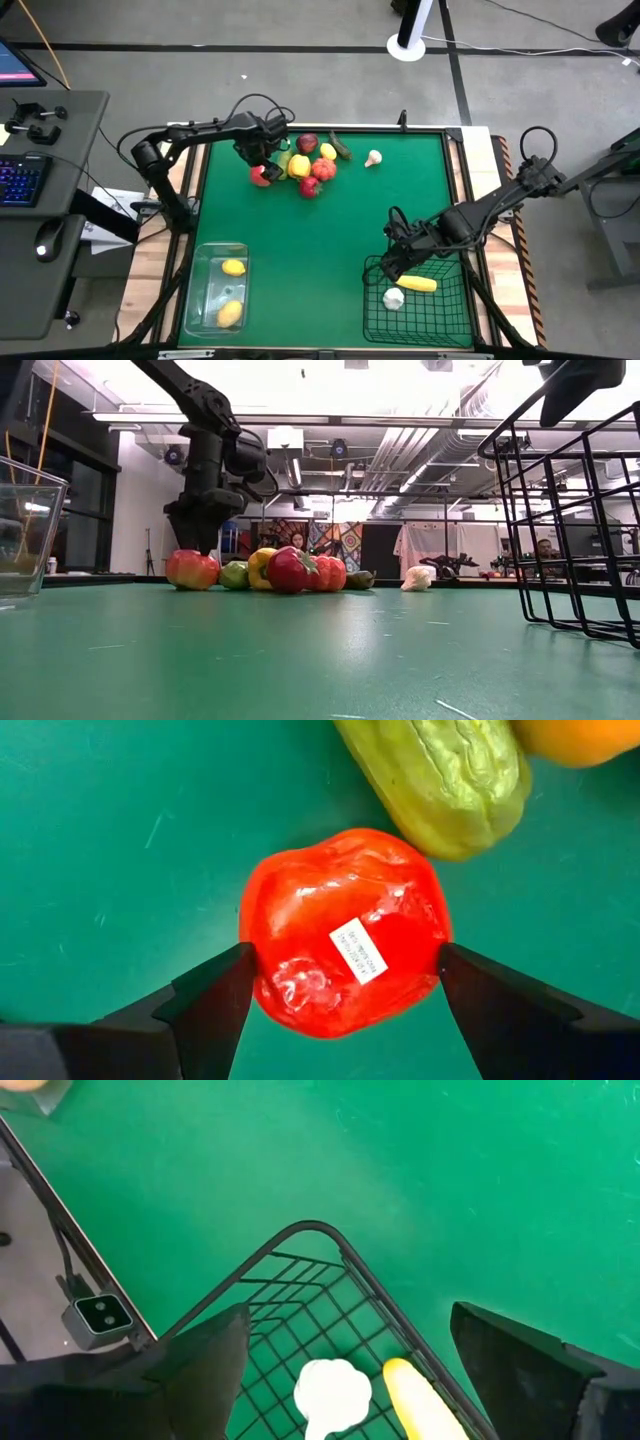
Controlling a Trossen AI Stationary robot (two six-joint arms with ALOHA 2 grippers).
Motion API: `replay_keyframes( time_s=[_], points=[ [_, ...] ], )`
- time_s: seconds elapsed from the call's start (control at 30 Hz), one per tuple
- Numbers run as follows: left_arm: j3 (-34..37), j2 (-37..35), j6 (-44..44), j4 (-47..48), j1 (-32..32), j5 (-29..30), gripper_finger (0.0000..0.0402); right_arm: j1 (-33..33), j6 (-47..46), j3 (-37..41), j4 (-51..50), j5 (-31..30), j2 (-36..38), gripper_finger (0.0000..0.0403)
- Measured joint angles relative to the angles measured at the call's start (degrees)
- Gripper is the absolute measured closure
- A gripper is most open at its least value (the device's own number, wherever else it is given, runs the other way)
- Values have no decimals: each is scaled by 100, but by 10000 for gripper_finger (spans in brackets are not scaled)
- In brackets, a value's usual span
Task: Sort produce into baskets
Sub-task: Put the bottom apple into the transparent bin
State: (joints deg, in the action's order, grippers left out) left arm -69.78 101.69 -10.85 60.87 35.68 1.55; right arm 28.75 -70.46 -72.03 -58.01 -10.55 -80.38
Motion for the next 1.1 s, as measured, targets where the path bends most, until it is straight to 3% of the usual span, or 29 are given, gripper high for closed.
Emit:
replay_keyframes(
  time_s=[0.2, 0.5, 0.6, 0.93, 1.03, 1.1],
  points=[
    [5, 79, -4, -134, 0, -284, 101, 0, 0, 0, 15, -8, -2, 66],
    [13, 90, 93, -152, -14, -257, 115, 0, 2, 0, 17, -219, -2, 66],
    [16, 90, 150, -154, -20, -242, 158, 0, 2, 0, 17, -265, -2, 66],
    [20, -122, 292, -177, -16, -180, 365, 0, 2, -2, 17, -271, -2, 66],
    [42, -348, 353, -171, -4, -173, 400, 0, 36, -2, 17, -271, -2, 66],
    [55, -532, 361, -163, 0, -169, 396, 0, 53, -2, 17, -273, -3, 66]
  ],
)
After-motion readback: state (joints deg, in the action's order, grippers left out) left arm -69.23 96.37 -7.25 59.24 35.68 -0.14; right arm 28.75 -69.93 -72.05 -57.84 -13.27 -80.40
